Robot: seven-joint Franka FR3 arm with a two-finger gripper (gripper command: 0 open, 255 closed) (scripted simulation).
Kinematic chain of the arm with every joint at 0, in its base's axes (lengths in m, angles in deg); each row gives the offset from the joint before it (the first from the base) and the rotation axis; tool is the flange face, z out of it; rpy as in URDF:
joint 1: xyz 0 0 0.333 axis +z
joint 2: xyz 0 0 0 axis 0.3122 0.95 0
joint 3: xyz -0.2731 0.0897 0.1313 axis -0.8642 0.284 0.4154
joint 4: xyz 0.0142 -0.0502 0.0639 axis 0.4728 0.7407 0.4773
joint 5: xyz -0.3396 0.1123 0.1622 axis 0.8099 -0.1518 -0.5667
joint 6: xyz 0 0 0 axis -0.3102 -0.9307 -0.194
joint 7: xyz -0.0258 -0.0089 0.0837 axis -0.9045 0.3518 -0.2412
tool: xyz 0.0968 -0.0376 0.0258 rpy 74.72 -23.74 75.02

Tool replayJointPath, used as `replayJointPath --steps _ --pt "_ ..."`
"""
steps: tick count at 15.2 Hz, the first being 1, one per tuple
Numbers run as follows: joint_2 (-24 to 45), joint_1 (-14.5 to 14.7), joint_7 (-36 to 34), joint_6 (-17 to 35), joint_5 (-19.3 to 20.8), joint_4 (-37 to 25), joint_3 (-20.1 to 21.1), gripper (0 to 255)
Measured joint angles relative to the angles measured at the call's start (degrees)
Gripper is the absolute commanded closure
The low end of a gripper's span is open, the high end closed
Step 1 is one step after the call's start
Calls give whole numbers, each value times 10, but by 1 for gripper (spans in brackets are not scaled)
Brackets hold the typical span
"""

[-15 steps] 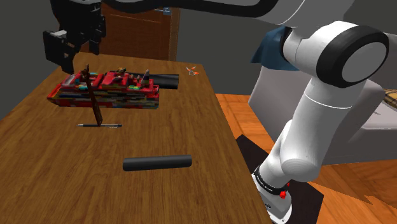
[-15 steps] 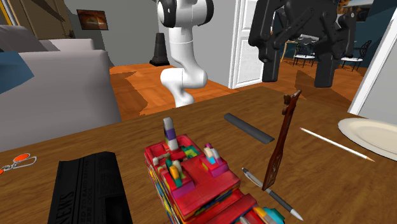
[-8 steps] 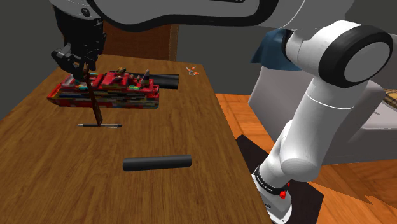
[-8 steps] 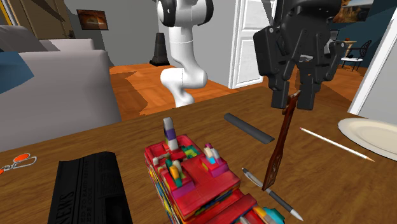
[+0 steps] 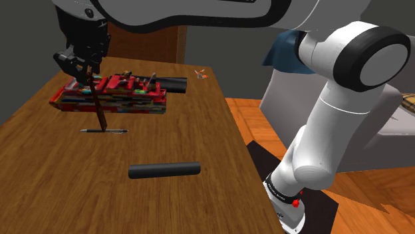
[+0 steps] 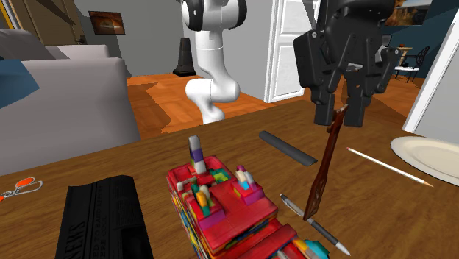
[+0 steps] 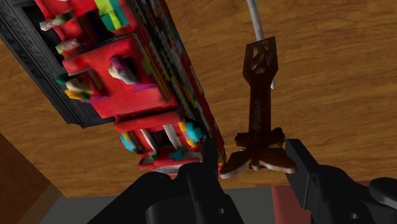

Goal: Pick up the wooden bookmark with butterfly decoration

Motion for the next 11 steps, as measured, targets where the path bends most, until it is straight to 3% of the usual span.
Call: replayJointPath --steps 11 --pt "27 16 10 -86 13 -108 4 255"
